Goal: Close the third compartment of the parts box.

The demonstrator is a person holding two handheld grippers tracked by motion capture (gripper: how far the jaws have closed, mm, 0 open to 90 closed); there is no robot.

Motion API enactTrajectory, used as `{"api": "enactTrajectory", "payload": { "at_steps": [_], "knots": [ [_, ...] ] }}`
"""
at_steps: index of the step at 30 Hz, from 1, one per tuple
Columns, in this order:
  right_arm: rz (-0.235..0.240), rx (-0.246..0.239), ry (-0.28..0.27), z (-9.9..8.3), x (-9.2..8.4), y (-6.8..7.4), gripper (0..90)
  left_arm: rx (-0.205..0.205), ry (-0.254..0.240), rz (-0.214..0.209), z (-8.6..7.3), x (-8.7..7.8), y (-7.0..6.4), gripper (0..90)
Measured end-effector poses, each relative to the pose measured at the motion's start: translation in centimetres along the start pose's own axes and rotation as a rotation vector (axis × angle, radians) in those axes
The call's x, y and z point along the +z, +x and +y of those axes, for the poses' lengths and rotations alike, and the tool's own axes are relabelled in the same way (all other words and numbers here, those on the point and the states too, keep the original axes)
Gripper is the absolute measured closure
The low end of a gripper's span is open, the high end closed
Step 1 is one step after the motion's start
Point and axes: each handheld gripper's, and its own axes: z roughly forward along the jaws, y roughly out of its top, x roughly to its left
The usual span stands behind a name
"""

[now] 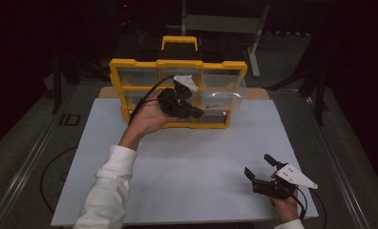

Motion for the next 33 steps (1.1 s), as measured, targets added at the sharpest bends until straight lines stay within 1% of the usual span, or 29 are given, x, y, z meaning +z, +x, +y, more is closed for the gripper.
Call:
{"api": "enactTrajectory", "payload": {
  "at_steps": [3, 5, 9, 11, 13, 15, 21, 24, 30, 33],
  "knots": [
    [0.0, 0.0, 0.001, 0.0, 0.0, 0.0, 9.3, 0.001, -0.016, -0.002, 0.2, 0.2, 0.1, 89.9],
    [-0.001, 0.0, 0.001, 0.0, 0.0, 0.0, 9.3, -0.007, -0.03, -0.004, 0.3, 0.3, 0.1, 89.9],
    [0.0, -0.001, 0.001, 0.0, 0.0, 0.0, 9.3, -0.009, -0.051, -0.004, 0.5, 0.7, 0.2, 89.9],
    [0.0, -0.002, -0.001, 0.0, 0.0, 0.0, 9.3, -0.012, -0.064, -0.012, 0.6, 0.9, 0.3, 89.9],
    [-0.002, -0.003, -0.002, 0.0, 0.0, 0.0, 9.3, -0.008, -0.068, -0.012, 0.7, 1.0, 0.3, 89.9],
    [-0.003, 0.0, -0.004, 0.0, 0.0, -0.1, 9.3, -0.004, -0.088, -0.019, 0.8, 1.2, 0.4, 89.9],
    [-0.003, 0.002, -0.004, 0.0, -0.1, 0.0, 9.3, -0.01, -0.114, -0.018, 1.0, 1.6, 0.6, 89.9],
    [-0.002, -0.001, -0.004, 0.0, -0.1, -0.1, 9.3, -0.008, -0.123, -0.014, 1.1, 1.6, 0.6, 89.9],
    [-0.002, 0.001, -0.004, 0.0, -0.1, 0.0, 9.3, -0.019, -0.146, -0.007, 1.3, 1.5, 0.8, 89.9],
    [-0.002, 0.002, -0.004, 0.0, -0.1, -0.1, 9.3, -0.013, -0.156, 0.002, 1.4, 1.5, 0.8, 89.9]
  ]
}}
